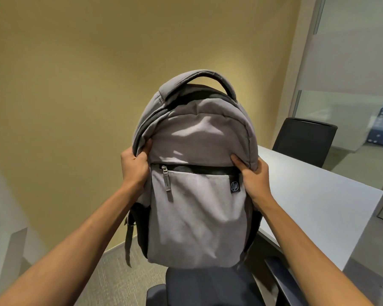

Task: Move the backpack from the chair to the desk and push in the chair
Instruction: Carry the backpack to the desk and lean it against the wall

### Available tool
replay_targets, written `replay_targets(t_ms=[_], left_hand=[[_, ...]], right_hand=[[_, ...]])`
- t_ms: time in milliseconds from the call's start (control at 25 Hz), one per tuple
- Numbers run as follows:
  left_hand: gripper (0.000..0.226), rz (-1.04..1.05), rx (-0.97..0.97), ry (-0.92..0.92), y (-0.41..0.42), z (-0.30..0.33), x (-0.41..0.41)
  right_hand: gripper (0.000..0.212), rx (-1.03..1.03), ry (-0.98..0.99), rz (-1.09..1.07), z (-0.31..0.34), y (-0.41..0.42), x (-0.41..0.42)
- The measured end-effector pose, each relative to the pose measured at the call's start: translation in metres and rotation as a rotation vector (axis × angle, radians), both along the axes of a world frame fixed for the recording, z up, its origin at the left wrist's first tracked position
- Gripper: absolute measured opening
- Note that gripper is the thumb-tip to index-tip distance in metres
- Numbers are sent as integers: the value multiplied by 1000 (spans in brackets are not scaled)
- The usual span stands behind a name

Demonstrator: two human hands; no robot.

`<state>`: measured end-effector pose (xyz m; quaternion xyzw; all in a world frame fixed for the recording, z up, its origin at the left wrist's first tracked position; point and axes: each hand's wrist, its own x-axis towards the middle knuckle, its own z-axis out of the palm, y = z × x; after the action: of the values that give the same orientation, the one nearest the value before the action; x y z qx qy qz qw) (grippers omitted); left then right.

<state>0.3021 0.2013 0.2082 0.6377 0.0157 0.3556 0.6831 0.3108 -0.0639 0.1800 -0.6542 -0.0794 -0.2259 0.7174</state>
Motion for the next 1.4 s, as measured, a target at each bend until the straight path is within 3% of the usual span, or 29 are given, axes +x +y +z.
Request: replay_targets(t_ms=[360, 880, 1160, 1400], left_hand=[[23, -33, 40, 67, 35, -36, 111], [19, -240, 157, 106, 113, -39, 295], [22, -208, 138, 118, 119, -39, 323], [22, -187, 106, 172, 128, -55, 391]], right_hand=[[49, -200, 134, -123, -15, 29, 85], [47, -274, 194, -389, -10, 115, 226], [39, -338, 159, -344, -2, 121, 265], [46, -424, 229, -329, -10, 124, 340]])
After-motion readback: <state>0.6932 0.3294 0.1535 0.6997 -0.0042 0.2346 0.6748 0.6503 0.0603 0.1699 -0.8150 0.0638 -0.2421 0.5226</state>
